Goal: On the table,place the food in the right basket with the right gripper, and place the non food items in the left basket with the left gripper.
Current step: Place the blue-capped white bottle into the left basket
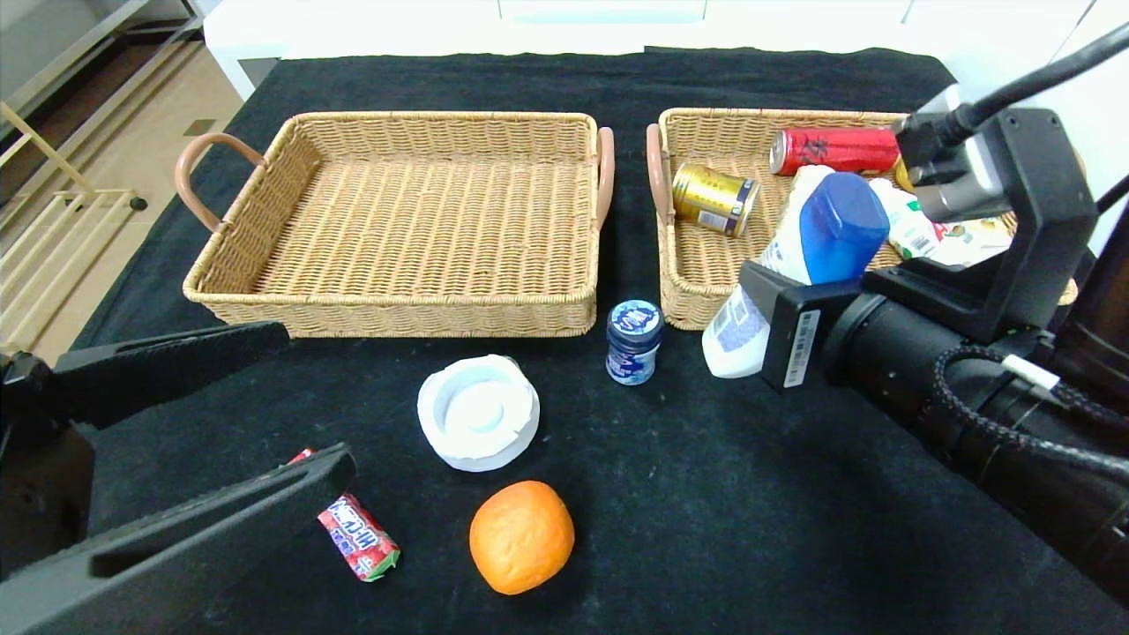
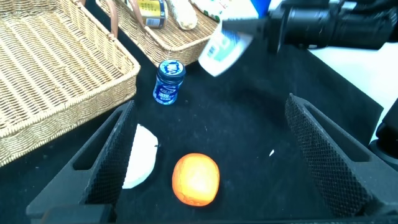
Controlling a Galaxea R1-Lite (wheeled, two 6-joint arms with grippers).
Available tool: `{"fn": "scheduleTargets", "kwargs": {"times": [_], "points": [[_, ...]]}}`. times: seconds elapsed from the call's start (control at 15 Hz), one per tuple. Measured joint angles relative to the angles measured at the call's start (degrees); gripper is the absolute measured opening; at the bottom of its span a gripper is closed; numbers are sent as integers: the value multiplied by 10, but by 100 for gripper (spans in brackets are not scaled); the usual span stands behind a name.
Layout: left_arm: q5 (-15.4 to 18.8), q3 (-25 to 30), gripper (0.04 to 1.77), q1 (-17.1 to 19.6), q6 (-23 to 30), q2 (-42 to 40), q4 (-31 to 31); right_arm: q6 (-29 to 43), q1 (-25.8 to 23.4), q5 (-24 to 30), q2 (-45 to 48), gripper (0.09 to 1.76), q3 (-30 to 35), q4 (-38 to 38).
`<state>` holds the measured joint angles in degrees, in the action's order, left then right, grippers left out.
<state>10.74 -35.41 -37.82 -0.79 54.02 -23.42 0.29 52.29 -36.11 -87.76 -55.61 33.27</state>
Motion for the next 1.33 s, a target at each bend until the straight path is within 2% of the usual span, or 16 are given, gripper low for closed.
{"fn": "scheduleTargets", "kwargs": {"times": [0.27,0.47,0.6,1.0,1.33], "points": [[0,0,172,6,0,1,0,-6,17,31,-36,68,-93,2],[3,-15,172,43,0,1,0,-7,27,66,-82,68,-158,5],[4,-20,172,55,-1,0,1,-8,33,76,-111,68,-200,5],[4,-28,172,60,-1,-7,17,-10,35,100,-205,68,-320,1],[7,-31,172,60,-1,-13,18,-10,22,101,-270,68,-385,6]]}}
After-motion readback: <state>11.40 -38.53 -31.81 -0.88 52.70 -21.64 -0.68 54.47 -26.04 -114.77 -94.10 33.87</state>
